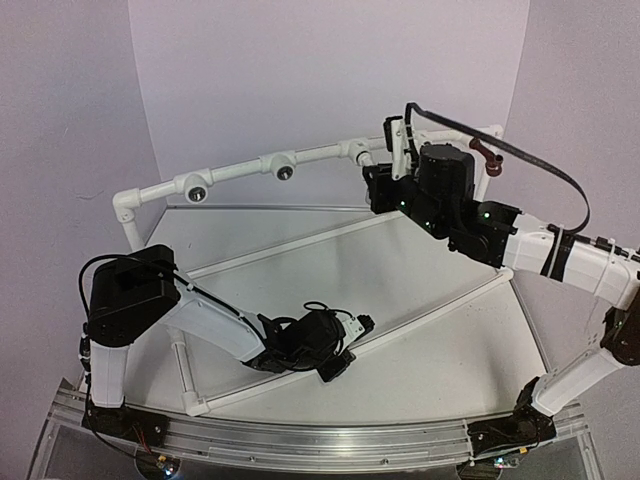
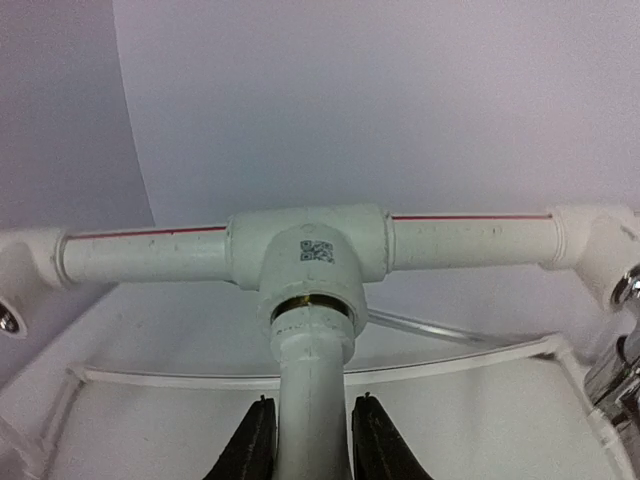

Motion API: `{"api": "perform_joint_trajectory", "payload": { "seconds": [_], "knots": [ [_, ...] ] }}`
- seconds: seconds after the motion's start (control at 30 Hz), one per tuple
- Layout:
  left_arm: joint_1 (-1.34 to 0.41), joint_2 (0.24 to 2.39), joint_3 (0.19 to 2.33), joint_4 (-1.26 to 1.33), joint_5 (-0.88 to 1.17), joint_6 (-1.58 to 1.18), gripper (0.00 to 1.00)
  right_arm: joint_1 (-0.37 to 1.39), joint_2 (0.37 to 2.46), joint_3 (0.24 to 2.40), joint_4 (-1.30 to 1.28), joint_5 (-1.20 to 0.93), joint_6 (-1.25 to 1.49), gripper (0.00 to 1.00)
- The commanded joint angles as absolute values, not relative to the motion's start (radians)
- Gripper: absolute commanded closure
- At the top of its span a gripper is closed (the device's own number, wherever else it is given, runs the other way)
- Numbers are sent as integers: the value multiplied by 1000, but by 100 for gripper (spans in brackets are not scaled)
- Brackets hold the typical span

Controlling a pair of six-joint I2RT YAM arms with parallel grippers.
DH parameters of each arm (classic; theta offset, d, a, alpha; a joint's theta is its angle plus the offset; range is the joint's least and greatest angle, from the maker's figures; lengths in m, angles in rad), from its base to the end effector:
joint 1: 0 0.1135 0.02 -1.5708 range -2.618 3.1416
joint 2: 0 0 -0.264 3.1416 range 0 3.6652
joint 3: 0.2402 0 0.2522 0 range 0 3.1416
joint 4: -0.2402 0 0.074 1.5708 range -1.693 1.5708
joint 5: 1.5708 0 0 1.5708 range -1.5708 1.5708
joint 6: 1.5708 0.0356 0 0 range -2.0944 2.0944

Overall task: Install the water faucets
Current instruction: Screw the water faucet onto the adaptor.

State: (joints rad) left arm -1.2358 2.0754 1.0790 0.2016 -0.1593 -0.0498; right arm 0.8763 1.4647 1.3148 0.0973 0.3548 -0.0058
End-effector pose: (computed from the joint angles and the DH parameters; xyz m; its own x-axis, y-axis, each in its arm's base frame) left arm 0.1393 -0.3830 0.0936 -0.2789 0.6518 -0.7052 0.8831 0.4625 0.0782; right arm 0.2338 0.2614 0.3931 -0.0308 -0.0454 -0.9985 -0.4987 0.8665 -0.0241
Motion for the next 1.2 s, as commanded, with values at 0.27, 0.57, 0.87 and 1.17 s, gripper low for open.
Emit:
{"api": "perform_joint_trajectory", "payload": {
  "seconds": [0.27, 0.57, 0.87, 1.17],
  "knots": [
    [-1225, 2221, 978, -128, -140, -199, 100, 863, 1495, 1173, 617, 224, 1317, 100],
    [-1225, 2221, 977, -127, -140, -198, 100, 862, 1553, 1180, 1032, -103, 1285, 72],
    [-1224, 2221, 977, -127, -140, -199, 100, 861, 1397, 1146, 581, -69, 972, 25],
    [-1223, 2224, 984, -127, -135, -195, 100, 861, 1192, 1107, -6, 202, 833, 9]
  ]
}}
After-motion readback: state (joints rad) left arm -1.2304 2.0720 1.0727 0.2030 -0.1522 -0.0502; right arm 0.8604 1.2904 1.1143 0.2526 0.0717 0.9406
